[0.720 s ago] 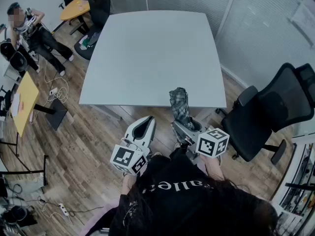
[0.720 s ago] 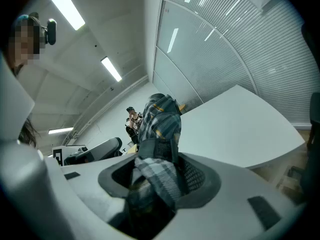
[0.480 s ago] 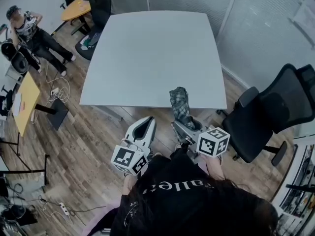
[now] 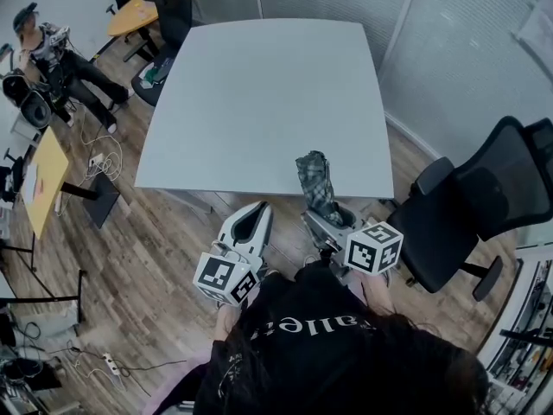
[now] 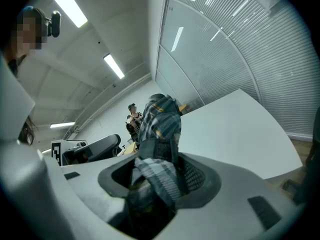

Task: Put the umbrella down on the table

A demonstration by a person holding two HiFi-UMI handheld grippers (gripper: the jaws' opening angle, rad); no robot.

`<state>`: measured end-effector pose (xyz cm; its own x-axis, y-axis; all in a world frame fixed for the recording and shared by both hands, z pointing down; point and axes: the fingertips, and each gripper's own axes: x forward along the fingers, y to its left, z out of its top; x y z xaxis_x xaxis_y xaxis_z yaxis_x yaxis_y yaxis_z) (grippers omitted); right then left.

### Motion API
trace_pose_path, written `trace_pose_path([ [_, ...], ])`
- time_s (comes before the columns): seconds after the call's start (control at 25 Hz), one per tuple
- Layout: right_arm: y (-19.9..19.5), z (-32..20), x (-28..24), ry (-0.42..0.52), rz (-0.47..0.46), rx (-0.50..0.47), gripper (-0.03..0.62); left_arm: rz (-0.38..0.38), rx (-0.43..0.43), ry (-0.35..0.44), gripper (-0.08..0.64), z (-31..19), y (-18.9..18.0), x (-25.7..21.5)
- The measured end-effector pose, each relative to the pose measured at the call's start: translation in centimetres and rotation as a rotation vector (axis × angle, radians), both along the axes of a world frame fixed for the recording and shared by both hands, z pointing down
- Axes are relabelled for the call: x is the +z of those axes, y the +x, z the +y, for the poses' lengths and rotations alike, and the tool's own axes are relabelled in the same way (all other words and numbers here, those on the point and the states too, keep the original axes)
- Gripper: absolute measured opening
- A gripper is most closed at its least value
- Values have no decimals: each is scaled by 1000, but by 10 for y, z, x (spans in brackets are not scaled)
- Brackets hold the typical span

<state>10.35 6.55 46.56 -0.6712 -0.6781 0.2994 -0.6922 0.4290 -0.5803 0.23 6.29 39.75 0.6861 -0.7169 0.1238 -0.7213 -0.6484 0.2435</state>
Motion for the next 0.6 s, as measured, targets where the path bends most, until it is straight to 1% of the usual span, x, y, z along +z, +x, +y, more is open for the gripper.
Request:
trace_pose_path([
  [0.36,30,-12,8,2,13,-47,216,0,-34,7,34,-10,33,2],
  [0.6,38,-17,14,-3,13,-94,216,-7,-75,-4,34,-9,44,9],
])
